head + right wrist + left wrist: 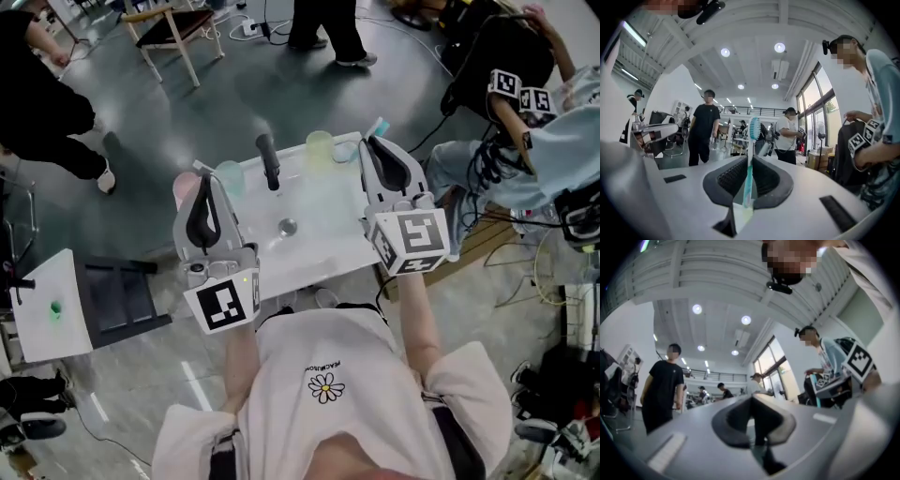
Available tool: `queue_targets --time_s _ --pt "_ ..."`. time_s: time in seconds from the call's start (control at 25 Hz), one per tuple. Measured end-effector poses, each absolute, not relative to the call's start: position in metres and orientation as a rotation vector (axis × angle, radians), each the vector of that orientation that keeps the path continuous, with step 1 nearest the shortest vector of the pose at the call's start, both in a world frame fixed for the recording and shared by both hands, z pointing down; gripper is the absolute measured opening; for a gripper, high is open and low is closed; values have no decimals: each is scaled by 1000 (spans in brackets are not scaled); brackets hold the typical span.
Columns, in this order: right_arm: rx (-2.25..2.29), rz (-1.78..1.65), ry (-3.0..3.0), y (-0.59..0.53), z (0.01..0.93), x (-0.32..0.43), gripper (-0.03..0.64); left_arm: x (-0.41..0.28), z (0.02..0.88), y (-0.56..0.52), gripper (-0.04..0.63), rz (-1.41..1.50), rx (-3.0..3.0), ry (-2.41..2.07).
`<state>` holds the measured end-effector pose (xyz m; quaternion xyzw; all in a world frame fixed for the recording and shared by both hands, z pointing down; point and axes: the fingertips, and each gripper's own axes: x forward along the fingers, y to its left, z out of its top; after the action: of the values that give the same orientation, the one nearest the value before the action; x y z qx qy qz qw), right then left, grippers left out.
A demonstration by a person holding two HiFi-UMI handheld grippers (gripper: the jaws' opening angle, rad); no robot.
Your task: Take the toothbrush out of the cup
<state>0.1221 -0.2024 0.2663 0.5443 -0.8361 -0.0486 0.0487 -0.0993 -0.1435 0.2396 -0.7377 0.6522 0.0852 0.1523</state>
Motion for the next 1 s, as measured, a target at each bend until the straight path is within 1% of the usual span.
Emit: queue_targets --time_s 0.2,0.68,1.0 --pt "1598 -31 -2403 -216 324 144 34 -90 251 -153 8 240 -2137 1840" --pt "1408 318 -2029 -225 503 203 34 -80 278 -146 8 133 -2192 1864" --pt "1340 475 -1898 -236 572 219 34 -79 292 -141 8 77 -2214 1887"
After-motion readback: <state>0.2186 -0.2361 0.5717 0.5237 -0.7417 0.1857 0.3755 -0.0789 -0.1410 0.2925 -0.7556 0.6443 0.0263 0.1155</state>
